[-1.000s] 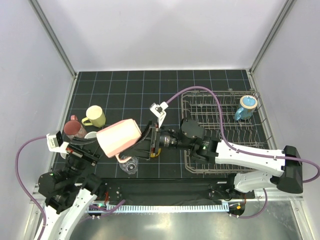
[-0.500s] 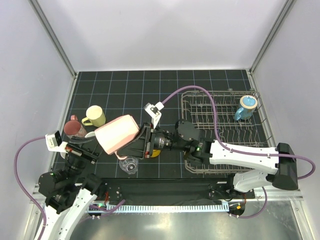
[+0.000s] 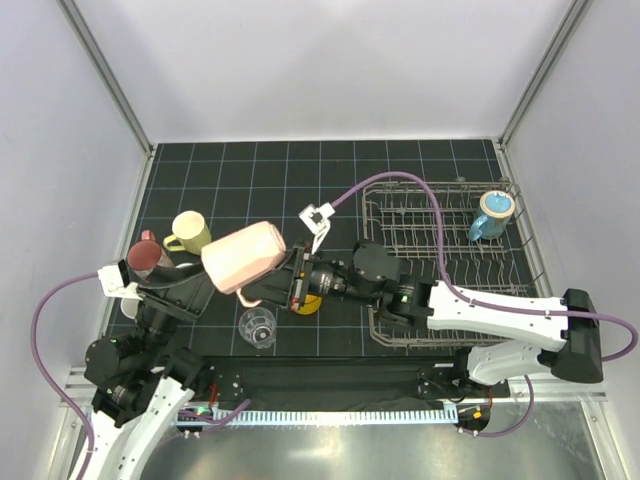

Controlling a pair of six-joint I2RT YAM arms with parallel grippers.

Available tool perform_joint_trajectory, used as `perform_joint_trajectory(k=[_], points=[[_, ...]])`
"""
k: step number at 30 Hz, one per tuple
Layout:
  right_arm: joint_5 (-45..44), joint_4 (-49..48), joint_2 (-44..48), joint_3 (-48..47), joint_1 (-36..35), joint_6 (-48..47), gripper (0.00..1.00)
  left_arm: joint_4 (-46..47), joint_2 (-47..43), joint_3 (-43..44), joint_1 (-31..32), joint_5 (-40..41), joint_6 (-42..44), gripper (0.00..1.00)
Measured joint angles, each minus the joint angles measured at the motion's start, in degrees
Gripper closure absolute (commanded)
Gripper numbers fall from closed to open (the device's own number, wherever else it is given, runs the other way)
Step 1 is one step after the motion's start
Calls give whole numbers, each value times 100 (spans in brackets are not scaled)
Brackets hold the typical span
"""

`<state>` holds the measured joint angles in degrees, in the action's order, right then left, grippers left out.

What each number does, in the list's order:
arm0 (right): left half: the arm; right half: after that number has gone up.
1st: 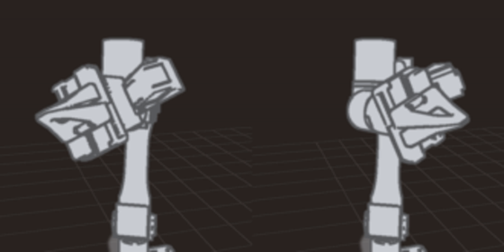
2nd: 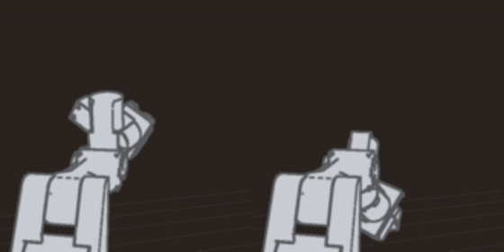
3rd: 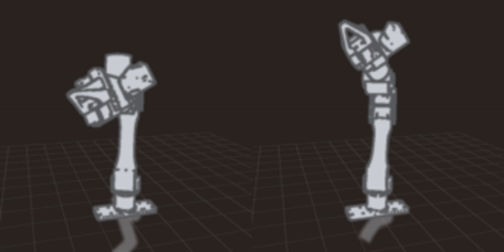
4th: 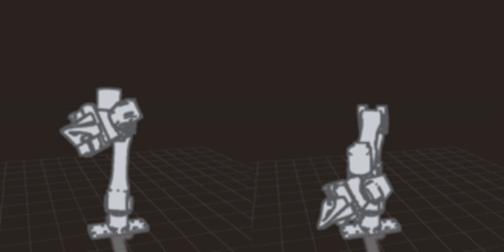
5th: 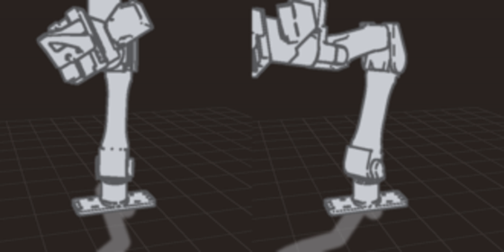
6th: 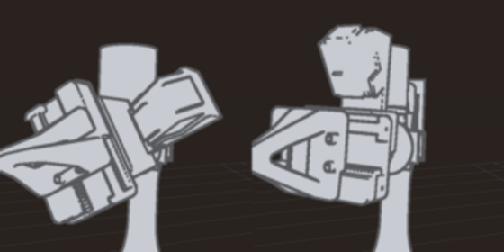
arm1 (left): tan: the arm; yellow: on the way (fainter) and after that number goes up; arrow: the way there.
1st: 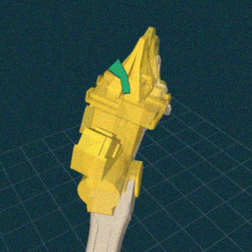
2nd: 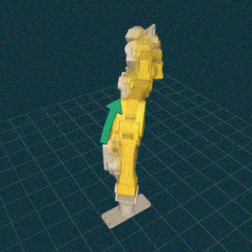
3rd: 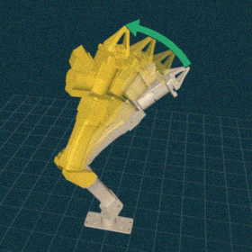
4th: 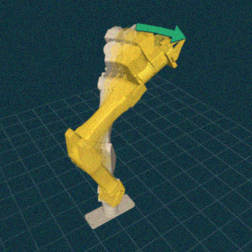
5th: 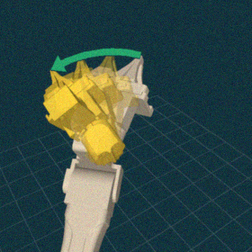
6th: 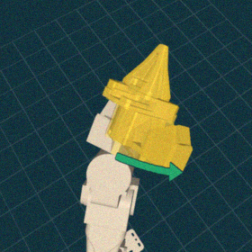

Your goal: Load the cups into the dish rack

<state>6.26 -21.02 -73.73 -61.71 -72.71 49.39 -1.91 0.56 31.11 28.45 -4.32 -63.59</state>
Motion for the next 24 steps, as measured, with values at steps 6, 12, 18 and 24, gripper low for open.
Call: perform_joint_trajectory(k=[6, 12, 18, 24], points=[[-374, 431, 654, 616, 719, 7, 96, -1043, -9, 83, 15, 389, 57, 0], [-931, 1954, 1211, 1012, 1895, -166, 96, -2273, -9, 173, 15, 1010, 81, 3], [-2345, 3910, 1698, 940, 2612, -1014, 96, -2949, 52, 348, 15, 1231, 153, 5], [-3075, 4588, 1749, 979, 3744, -1777, 96, -3084, 468, 555, 15, 1226, 317, 5]])
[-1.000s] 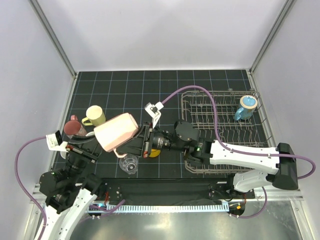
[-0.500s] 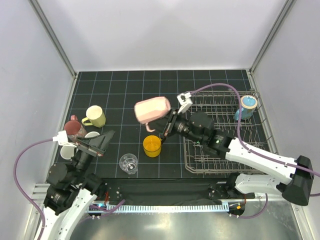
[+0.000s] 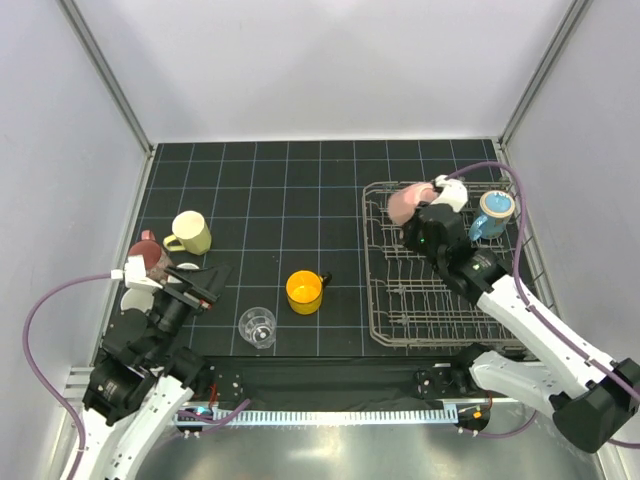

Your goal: Load the cups into the dish rack

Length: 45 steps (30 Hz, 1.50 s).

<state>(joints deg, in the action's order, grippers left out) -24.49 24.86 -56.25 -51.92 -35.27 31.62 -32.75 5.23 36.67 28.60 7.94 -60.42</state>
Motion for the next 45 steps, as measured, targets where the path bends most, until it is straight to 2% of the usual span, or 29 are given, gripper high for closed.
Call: perform_joint_trajectory(k=[7, 15, 20, 24, 31, 36, 45], points=[[46, -245, -323, 470, 1735, -485, 96, -243, 173, 22, 0, 13, 136, 7], [498, -922, -1235, 857, 2559, -632, 96, -573, 588, 236, 0, 260, 474, 7], [538, -1176, -1698, 859, 2754, -627, 96, -774, 1154, 345, 0, 428, 702, 8], [481, -1266, -1853, 870, 2791, -610, 96, -881, 1635, 382, 0, 452, 841, 17], [426, -1504, -2157, 870, 2796, -579, 96, -1255, 2398, 986, 0, 688, 1016, 18], [302, -1556, -2387, 870, 2796, -476, 96, -1331, 2706, 1091, 0, 723, 1019, 26], [57, -1624, -2820, 844, 2828, -278, 94, -1733, 3574, 1792, 0, 599, 988, 26]])
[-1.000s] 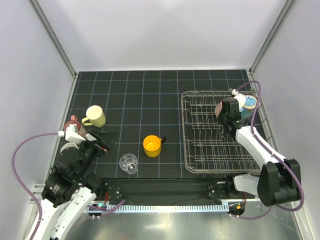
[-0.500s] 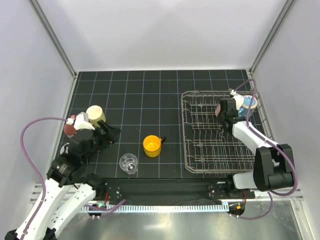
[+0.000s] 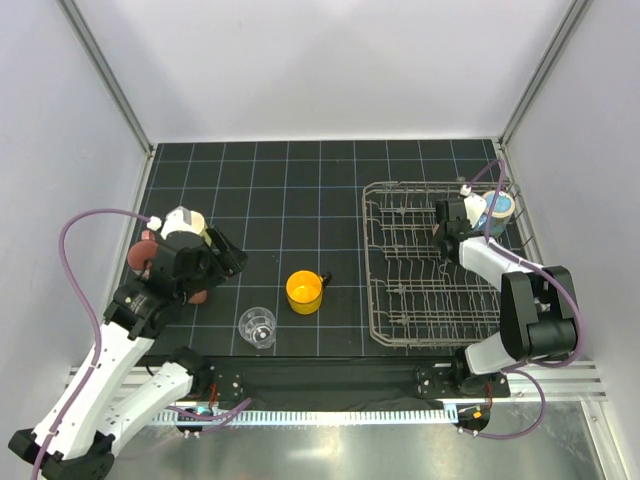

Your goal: Load the cups into the dish rack

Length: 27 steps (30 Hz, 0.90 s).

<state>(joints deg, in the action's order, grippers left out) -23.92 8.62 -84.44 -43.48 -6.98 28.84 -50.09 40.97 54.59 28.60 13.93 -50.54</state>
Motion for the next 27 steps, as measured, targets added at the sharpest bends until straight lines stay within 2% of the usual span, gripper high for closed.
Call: perform_joint_trajectory(k=[7, 10, 11, 13, 16, 20, 27], points=[[-28, 35, -151, -140, 9, 111, 77, -17, 96, 4, 0, -166, -37, 26], [-33, 26, -208, -243, 9, 133, 50, -13, 254, 2, 2, -341, -37, 27], [-24, -11, -205, -273, 9, 122, 35, -11, 332, 2, 17, -402, -35, 27], [-4, -101, -201, -328, 9, 138, 23, 9, 472, 2, 57, -516, -15, 27], [120, -109, -57, -332, 9, 138, 19, 59, 743, 2, 136, -702, 31, 27], [273, 33, 415, -332, -66, 149, 18, 144, 1187, 2, 306, -809, 111, 27], [452, 496, 1628, -295, -706, 140, 18, 387, 1947, 2, 815, -791, 155, 26]])
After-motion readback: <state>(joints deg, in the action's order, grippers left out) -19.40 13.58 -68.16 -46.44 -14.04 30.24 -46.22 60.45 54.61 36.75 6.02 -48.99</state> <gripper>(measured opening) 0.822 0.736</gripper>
